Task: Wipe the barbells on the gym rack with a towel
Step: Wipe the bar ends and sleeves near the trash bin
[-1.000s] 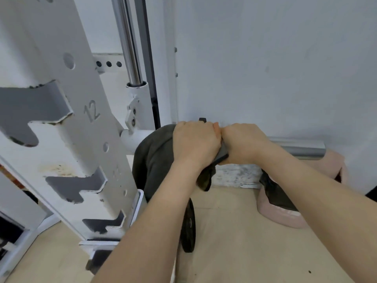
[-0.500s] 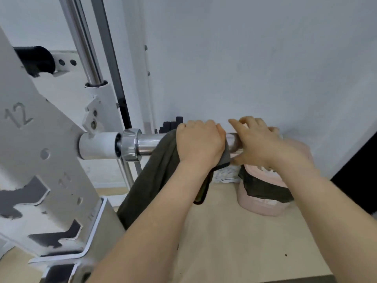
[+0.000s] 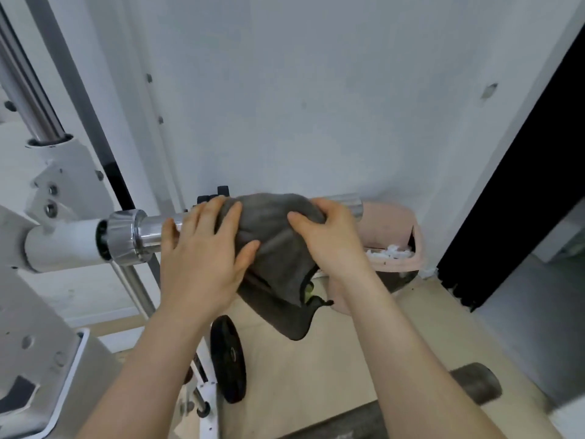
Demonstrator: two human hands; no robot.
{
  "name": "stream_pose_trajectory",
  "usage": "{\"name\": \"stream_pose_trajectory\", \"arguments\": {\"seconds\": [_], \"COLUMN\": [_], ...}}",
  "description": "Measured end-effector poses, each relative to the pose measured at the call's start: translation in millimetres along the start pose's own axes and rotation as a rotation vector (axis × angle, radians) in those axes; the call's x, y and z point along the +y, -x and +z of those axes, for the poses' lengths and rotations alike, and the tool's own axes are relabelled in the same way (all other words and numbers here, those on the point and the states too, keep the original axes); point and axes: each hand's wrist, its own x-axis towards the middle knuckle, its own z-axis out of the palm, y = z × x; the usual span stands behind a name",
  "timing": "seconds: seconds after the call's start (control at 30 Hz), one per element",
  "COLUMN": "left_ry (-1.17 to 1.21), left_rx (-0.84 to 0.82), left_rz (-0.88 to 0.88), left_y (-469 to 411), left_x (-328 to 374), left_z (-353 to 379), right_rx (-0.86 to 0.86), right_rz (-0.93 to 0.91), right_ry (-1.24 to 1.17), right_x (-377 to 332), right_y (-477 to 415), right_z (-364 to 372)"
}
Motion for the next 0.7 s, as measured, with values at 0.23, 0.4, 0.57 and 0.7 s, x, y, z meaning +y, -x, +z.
{"name": "stream_pose_trajectory", "arguments": {"seconds": [0.23, 0.4, 0.57, 0.7], "left_ry": [-0.036, 0.155, 0.139, 0.036], "left_rx": [-0.032, -0.003, 0.247, 0.257], "left_rz": [-0.255, -0.248, -0.255, -0.242], "left_y": [-13.3, -33.2, -16.1, -15.1], "left_x": [-5.8, -19.3, -39.6, -43.1], "left_z": [-23.8, -26.7, -7.9, 2.8], "right_rx": [0.069, 0.170, 0.041, -0.047], "right_rz": [-0.516, -0.275, -0.648, -0.675], "right_ry": [0.049, 0.911, 0.846, 0.992], "right_x": [-57.0, -35.5, -16.9, -14.3], "right_y": [-37.4, -30.3, -3.4, -36.5], "right_z": [26.0, 52.5, 119.7, 82.0]}}
